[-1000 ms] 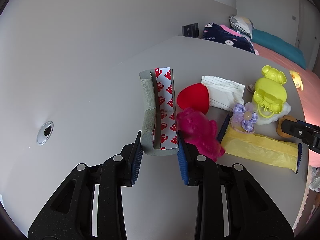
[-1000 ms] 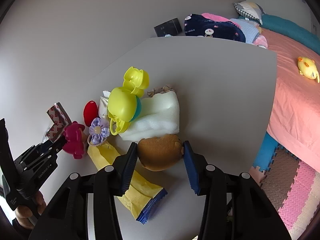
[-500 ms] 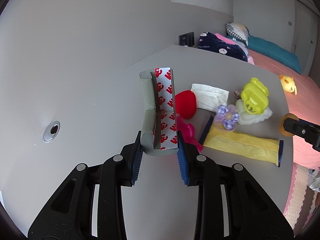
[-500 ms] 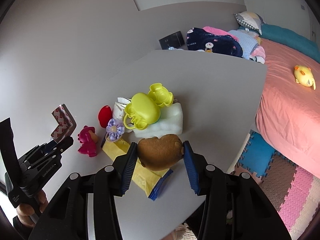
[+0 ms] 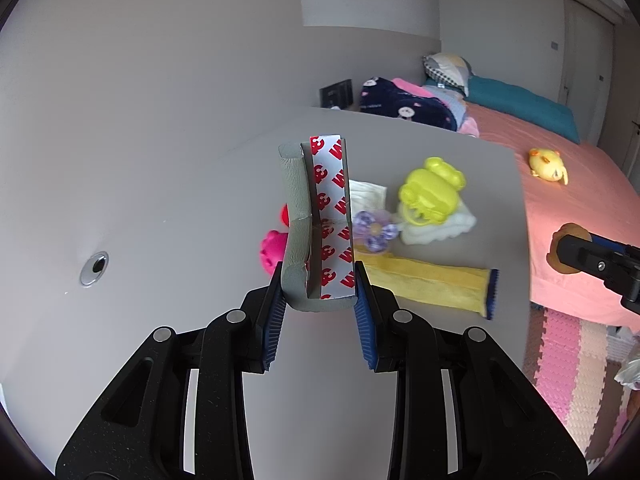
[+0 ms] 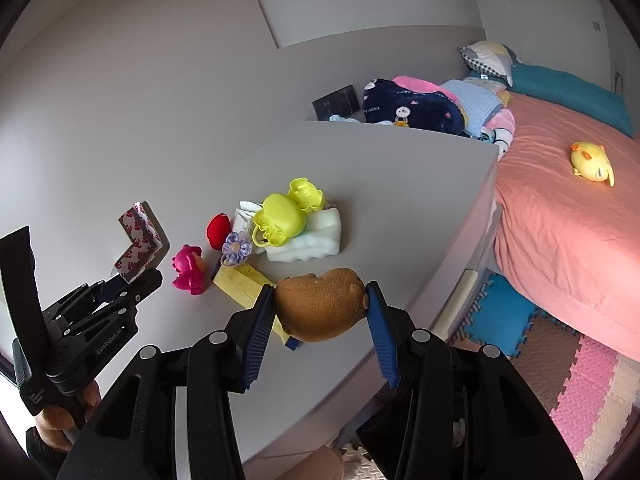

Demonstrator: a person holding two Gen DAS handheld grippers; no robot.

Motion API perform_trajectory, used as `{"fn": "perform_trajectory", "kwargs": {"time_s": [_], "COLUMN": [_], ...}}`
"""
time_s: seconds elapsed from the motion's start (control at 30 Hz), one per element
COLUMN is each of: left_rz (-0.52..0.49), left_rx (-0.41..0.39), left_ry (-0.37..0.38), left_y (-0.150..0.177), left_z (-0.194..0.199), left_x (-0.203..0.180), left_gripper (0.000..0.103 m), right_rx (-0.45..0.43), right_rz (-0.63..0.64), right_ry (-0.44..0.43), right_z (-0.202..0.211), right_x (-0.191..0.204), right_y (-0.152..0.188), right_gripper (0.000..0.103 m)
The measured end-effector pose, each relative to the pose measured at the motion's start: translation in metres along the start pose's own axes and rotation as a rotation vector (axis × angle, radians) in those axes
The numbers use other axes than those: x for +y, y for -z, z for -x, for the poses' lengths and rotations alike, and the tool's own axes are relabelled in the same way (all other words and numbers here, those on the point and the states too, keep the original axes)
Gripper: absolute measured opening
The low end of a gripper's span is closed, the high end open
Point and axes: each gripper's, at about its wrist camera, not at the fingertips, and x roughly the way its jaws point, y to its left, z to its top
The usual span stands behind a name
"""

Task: Collect trash
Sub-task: 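Carry the grey box and brown toy with both tools toward the black bin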

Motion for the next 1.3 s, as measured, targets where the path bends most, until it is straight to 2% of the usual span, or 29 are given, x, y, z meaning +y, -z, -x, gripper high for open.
{"fn": "perform_trajectory", "kwargs": {"time_s": [0.7,1.3], "left_rz": [-0.137,-0.234], "left_rx": [-0.024,-0.014], "left_ry": [0.168,0.274], "left_y": [0.007,0.017], "left_z": [0.024,0.028], "left_x": [-0.103,-0.167], "left_gripper": [0.032,0.032], "right_rx": [-0.071,-0.107], "right_rz": [-0.051,-0.117], "right_ry": [0.088,0.166], "right_z": [0.066,0.099], "right_x": [-0.053,-0.096], "right_y": [0.024,0.042], "right_gripper": [0.048,0.048]}}
